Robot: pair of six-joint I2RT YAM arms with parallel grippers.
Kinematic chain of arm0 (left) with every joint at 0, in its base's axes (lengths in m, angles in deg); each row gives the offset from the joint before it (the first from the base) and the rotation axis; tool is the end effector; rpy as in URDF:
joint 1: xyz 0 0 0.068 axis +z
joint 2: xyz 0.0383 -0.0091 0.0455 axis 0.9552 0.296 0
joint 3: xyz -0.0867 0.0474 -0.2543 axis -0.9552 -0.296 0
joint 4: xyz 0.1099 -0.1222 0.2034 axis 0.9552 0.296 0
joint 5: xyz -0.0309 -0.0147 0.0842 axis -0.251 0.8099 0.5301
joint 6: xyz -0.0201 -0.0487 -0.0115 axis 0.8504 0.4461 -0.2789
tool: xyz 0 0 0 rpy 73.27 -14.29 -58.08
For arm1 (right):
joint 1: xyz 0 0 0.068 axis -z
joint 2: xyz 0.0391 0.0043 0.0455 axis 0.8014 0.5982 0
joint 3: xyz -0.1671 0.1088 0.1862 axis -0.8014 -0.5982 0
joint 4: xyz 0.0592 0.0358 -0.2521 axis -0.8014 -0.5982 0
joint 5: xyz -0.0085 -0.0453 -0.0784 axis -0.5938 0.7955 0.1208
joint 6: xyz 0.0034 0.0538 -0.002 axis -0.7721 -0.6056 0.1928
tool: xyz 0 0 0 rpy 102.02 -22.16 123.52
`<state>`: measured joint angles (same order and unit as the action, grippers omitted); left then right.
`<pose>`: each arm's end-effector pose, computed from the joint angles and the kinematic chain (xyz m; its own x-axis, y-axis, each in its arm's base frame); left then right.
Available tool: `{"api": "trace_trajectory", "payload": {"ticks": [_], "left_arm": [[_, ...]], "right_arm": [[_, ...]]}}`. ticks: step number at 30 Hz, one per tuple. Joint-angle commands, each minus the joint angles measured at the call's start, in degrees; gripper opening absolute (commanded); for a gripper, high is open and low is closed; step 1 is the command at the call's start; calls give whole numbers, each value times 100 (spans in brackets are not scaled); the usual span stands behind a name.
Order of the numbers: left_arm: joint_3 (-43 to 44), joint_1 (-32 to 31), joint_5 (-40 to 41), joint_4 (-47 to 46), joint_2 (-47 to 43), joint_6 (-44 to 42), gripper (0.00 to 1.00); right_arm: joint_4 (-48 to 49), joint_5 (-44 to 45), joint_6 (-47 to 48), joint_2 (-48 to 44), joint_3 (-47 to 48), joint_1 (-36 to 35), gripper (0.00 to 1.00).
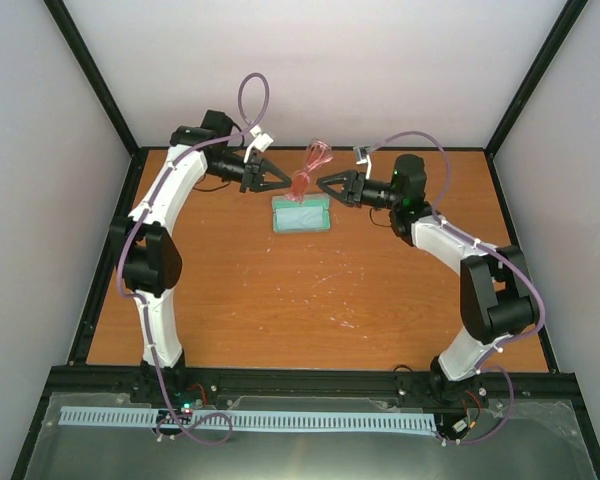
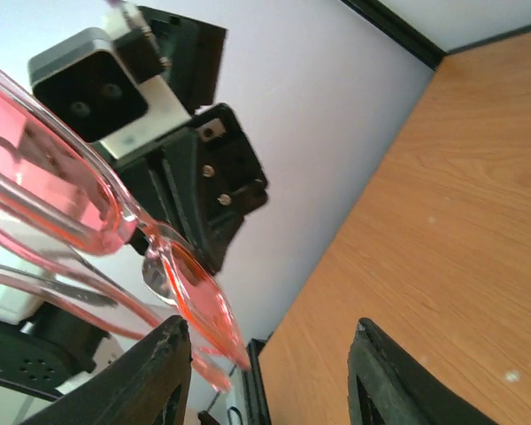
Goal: Organize the sunglasses
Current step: Fold the sunglasses.
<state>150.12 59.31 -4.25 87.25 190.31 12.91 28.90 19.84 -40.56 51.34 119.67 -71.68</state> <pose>0.3905 -0.1289 0.3321 -0.5151 0.2774 -0.8110 0.8461 0.0134 -0.5328 0.3487 0.1483 0.2895 -0.8072 0.1822 -0.5614 -0.5483 0.1206 0.8275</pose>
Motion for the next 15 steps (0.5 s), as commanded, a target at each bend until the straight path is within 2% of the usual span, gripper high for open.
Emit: {"api": "trace_trajectory", "payload": {"ticks": [1, 6, 9, 12, 15], "left_arm": [[149, 91, 344, 610, -143, -871, 1], [-16, 83, 550, 611, -186, -1119, 1], [-315, 82, 893, 609, -220, -1450, 1], [-674, 36, 1249, 612, -248, -1892, 1], [-955, -82, 1669, 609, -190, -2371, 1]], "right_arm": [[-1443, -50, 961, -389, -106, 182, 47], [-3228, 207, 2159, -632, -2, 428, 47], [-3884, 282, 2627, -893, 233, 1063, 48], [-5116, 391, 3566, -883, 1235, 1433, 46], [-7242, 623, 4932, -229, 2936, 1437, 45]]}}
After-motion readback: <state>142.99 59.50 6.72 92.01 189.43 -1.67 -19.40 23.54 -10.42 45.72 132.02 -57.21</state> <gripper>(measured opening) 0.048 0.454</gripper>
